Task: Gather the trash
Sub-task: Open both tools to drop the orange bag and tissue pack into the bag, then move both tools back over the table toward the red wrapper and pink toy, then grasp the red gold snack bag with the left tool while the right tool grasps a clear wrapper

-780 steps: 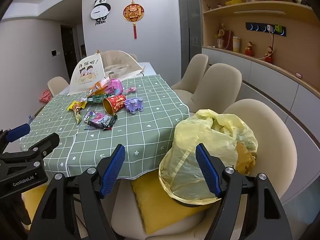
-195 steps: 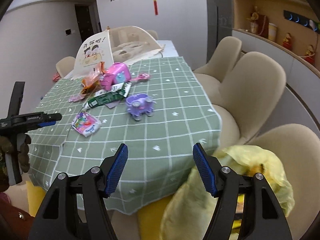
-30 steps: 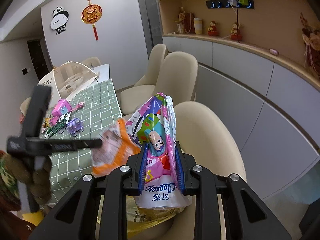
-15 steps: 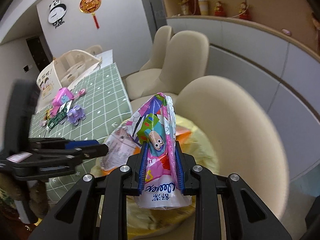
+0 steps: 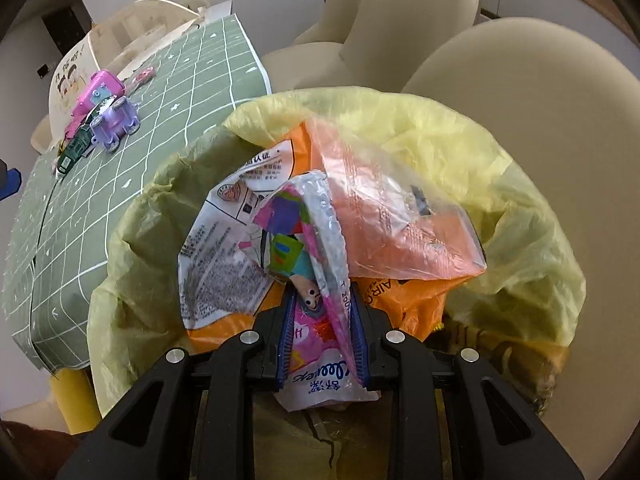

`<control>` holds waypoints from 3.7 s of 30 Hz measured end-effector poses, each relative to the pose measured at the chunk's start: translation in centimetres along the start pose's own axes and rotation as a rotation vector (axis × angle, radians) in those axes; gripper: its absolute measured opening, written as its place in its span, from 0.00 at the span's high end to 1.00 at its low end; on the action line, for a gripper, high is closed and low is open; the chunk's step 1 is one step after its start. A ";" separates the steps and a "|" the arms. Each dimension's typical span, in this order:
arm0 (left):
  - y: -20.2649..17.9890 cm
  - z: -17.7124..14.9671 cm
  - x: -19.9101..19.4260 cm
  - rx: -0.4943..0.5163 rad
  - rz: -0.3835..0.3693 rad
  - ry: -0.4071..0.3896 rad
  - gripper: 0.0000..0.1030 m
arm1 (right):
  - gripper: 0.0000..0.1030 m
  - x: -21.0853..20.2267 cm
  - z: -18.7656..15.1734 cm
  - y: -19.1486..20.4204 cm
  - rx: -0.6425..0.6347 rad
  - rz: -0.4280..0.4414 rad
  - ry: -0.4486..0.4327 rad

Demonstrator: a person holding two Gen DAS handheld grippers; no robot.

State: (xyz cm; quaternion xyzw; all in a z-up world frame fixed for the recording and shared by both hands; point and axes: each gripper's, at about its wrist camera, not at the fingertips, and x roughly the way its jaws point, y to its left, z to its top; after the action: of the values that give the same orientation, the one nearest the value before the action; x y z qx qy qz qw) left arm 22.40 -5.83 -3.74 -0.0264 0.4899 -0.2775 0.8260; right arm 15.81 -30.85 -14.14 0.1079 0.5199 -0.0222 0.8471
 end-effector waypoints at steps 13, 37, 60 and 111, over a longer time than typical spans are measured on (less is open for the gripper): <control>5.6 -0.9 -1.1 -0.116 0.022 -0.022 0.56 | 0.37 -5.8 -1.1 0.0 -0.011 -0.006 -0.141; 22.6 -0.9 -5.6 -0.350 0.145 -0.180 0.50 | 0.36 -8.1 6.3 13.9 -0.177 0.102 -0.242; 33.2 12.7 1.6 -0.090 0.055 -0.130 0.49 | 0.36 5.5 10.7 28.8 -0.261 0.242 0.006; 42.6 5.6 -4.6 -0.409 0.211 -0.171 0.44 | 0.36 18.6 31.3 34.2 -0.855 0.262 -0.101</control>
State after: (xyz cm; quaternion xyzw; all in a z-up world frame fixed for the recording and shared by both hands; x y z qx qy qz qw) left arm 43.78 31.13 -10.65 -0.1653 0.4642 -0.0814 0.8663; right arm 56.86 -2.52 -11.46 -0.1880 0.4223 0.2970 0.8355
